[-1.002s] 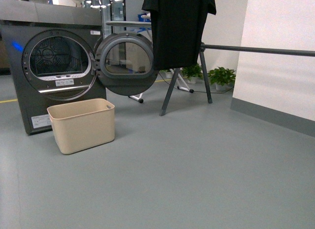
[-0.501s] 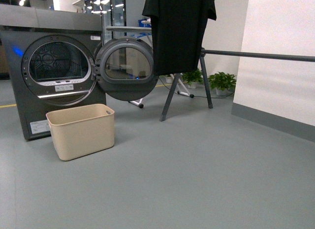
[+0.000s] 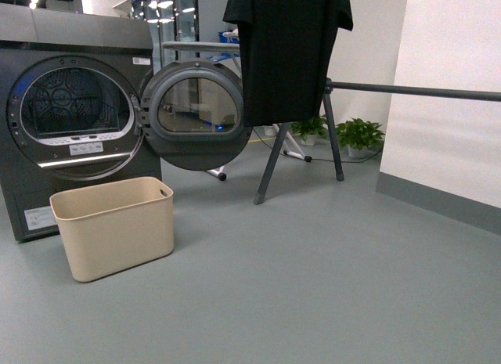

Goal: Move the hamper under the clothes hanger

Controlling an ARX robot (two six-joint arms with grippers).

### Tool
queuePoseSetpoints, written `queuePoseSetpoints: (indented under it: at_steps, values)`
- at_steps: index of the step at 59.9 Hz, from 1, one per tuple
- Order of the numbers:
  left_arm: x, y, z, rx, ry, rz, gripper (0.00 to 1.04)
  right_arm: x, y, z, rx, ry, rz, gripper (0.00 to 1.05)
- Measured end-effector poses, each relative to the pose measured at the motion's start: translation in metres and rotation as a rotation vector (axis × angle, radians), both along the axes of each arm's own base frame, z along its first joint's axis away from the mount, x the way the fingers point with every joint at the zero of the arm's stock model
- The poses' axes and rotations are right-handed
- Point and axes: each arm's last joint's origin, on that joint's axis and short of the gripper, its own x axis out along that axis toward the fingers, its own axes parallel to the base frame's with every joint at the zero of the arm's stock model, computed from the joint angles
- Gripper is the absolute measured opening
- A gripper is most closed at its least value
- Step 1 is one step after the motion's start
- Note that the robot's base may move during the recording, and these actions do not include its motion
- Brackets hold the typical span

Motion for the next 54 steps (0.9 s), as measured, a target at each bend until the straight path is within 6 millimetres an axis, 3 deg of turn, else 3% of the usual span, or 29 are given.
queuePoseSetpoints:
  at_steps: [54]
  values:
    - [0.0, 0.0, 0.0, 0.0, 0.0, 0.0, 0.98, 0.0, 0.0001, 0.0001, 0.0, -0.001, 0.001, 0.97]
